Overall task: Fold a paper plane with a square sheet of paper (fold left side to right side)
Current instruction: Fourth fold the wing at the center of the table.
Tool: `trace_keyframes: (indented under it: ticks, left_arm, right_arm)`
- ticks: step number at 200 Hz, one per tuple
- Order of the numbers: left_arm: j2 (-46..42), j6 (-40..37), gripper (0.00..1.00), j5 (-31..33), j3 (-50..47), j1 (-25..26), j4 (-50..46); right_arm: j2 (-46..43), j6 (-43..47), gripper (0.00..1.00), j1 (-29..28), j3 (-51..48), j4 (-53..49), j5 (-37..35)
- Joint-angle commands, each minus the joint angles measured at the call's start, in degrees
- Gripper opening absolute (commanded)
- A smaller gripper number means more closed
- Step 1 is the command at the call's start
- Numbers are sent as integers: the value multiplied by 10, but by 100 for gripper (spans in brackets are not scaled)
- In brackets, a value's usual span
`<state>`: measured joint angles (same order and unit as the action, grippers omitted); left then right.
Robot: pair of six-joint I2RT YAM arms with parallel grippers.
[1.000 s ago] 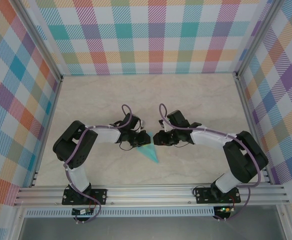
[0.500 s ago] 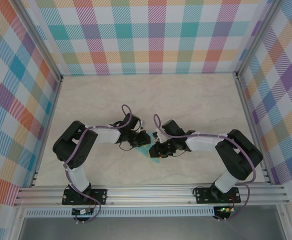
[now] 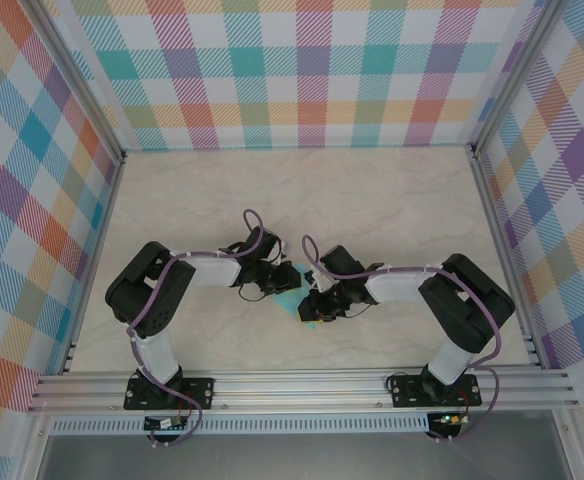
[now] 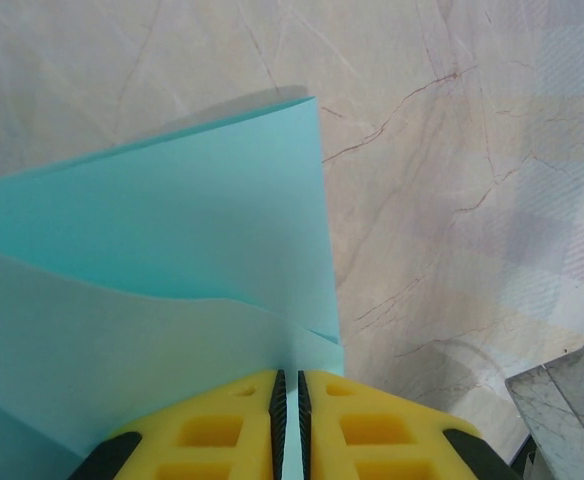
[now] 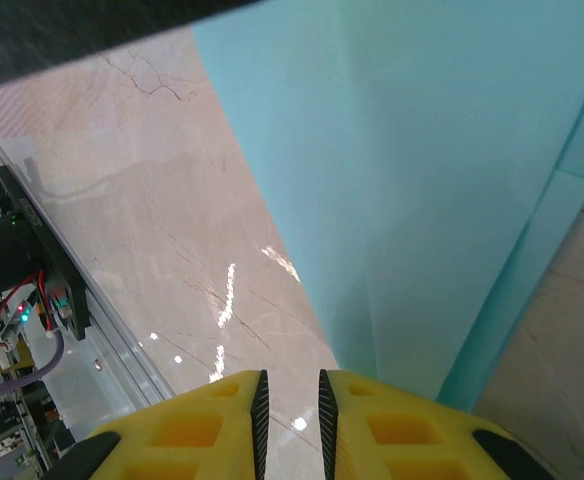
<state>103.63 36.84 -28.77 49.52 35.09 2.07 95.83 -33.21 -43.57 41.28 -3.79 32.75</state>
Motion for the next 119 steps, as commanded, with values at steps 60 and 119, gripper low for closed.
trace_keyframes:
  ticks: [60,119]
  left_arm:
    - [9,1,15,34,-24,-3,-66]
    - [9,0,15,35,-23,-4,-68]
  right_arm:
    - [-13,19,23,-5,-6,-60,-37]
    - [0,18,22,-13,-20,-70,-42]
